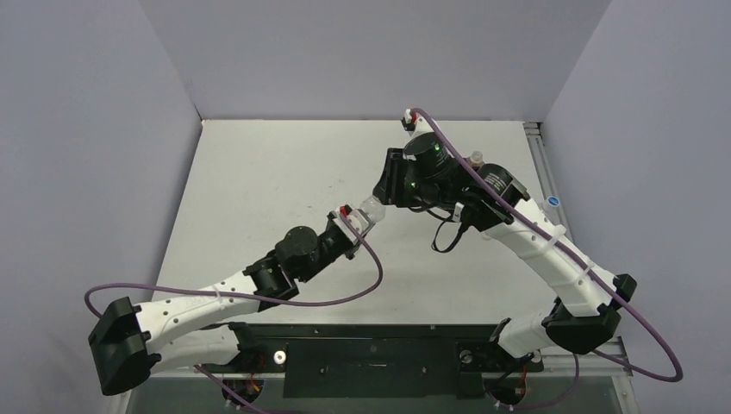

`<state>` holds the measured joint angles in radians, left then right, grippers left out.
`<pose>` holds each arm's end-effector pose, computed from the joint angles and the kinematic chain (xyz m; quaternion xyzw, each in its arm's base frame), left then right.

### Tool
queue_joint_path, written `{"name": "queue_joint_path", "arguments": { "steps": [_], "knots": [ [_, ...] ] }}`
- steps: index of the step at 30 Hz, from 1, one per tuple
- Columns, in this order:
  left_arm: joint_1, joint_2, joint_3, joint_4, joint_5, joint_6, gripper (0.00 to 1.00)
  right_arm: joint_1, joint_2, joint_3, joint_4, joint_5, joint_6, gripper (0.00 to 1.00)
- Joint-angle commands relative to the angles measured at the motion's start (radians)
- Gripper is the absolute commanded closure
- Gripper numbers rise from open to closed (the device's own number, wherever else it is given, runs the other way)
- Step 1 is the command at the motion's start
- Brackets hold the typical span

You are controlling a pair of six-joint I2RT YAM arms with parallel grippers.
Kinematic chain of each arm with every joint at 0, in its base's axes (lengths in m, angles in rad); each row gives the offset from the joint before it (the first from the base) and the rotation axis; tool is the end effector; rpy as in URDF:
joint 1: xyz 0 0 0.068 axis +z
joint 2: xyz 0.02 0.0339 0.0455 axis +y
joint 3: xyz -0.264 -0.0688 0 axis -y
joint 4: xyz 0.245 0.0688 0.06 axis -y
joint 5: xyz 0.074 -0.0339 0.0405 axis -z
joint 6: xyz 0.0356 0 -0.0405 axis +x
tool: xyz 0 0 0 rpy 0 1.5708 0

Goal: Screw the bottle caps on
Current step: Screw the bottle cap onto the plastic bottle.

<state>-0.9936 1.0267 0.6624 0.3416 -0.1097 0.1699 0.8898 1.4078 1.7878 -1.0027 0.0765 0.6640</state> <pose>0.1359 -0.2015 0.3057 0.3603 0.6176 -0.2435 0.6553 0.1730 0.2091 0.4567 -0.0828 0.8854 0.2955 0.3491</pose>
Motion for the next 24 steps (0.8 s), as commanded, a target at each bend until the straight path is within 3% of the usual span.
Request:
{"name": "queue_joint_path", "arguments": {
  "steps": [1, 5, 9, 12, 15, 21, 24],
  "knots": [
    [-0.076, 0.038, 0.051, 0.362, -0.191, 0.124, 1.00, 0.021, 0.084, -0.024, 0.014, 0.081, 0.173, 0.94],
    [-0.083, 0.065, 0.047, 0.380, -0.223, 0.118, 1.00, 0.023, 0.110, 0.001, 0.033, 0.120, 0.206, 0.87],
    [-0.081, 0.069, 0.033, 0.363, -0.227, 0.107, 1.00, 0.023, 0.128, 0.050, 0.026, 0.132, 0.206, 0.73],
    [-0.070, 0.055, 0.012, 0.348, -0.223, 0.078, 1.00, 0.023, 0.129, 0.108, 0.001, 0.148, 0.189, 0.44],
    [-0.028, 0.038, -0.019, 0.316, -0.179, 0.007, 1.00, 0.023, 0.111, 0.146, -0.009, 0.161, 0.167, 0.26],
    [0.046, 0.006, -0.032, 0.227, -0.024, -0.087, 1.00, 0.022, 0.009, 0.117, 0.022, 0.137, 0.102, 0.20],
    [0.094, 0.002, -0.012, 0.139, 0.166, -0.122, 1.00, 0.023, -0.046, 0.086, 0.059, 0.092, 0.021, 0.20]
  ]
}}
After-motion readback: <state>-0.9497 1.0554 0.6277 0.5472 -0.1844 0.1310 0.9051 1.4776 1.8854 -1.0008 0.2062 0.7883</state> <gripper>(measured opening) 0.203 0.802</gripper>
